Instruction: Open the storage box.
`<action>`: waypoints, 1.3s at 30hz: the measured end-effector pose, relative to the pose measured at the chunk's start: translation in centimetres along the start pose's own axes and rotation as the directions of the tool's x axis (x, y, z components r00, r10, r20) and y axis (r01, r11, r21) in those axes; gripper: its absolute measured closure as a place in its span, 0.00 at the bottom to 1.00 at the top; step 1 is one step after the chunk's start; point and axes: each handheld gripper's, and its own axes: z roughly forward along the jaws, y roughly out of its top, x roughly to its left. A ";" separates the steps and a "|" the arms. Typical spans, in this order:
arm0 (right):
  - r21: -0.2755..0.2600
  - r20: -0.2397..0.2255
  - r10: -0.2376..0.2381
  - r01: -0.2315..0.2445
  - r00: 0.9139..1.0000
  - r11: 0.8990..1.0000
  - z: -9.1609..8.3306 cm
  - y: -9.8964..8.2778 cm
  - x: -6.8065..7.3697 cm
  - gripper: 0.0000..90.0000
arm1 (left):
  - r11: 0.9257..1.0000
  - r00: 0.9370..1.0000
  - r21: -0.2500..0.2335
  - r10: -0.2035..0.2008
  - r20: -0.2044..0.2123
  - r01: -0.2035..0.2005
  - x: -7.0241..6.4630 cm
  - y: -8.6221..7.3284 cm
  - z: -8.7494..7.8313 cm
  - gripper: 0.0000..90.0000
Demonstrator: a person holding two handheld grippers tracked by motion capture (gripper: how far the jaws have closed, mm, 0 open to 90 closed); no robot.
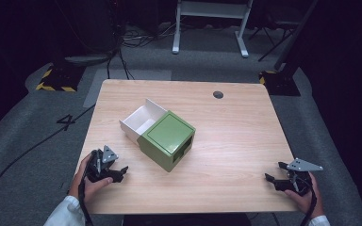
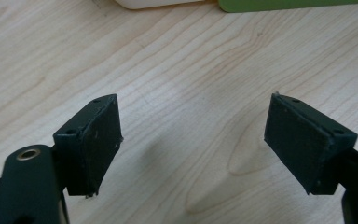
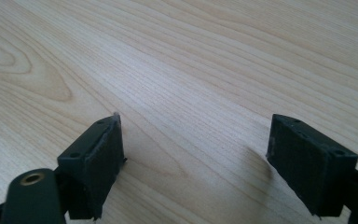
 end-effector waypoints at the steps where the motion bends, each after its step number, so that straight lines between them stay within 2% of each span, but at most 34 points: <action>1: 0.001 -0.001 0.001 -0.001 1.000 1.000 0.0 0.0 0.0 0.21 | 1.000 1.000 0.002 0.001 -0.006 -0.001 -0.1 -0.2 0.0 0.22; 5: 0.000 0.000 0.000 0.000 1.000 1.000 0.0 0.0 0.0 0.21 | 0.997 0.997 -0.010 -0.072 -0.011 0.071 0.0 -1.2 0.4 0.22; 8: -0.001 -0.001 0.000 0.000 1.000 1.000 0.0 0.0 0.0 0.21 | 0.995 0.995 -0.018 -0.096 0.002 0.096 0.2 -1.5 0.4 0.22; 11: -0.002 0.005 -0.006 0.006 1.000 1.000 0.0 0.0 0.1 0.21 | 0.988 0.989 -0.056 -0.140 0.047 0.142 0.4 -2.1 0.7 0.20; 12: -0.003 0.006 -0.007 0.007 1.000 1.000 0.0 0.0 0.1 0.21 | 0.989 0.991 -0.057 -0.131 0.040 0.133 0.4 -2.1 0.7 0.19; 36: -0.004 0.011 -0.008 0.008 1.000 1.000 -0.1 0.0 0.1 0.21 | 0.989 0.990 -0.058 -0.132 0.050 0.135 0.4 -2.0 0.9 0.17; 39: -0.003 0.010 -0.005 0.005 1.000 1.000 0.0 0.0 0.1 0.21 | 0.991 0.991 -0.053 -0.123 0.049 0.126 0.5 -1.9 0.9 0.17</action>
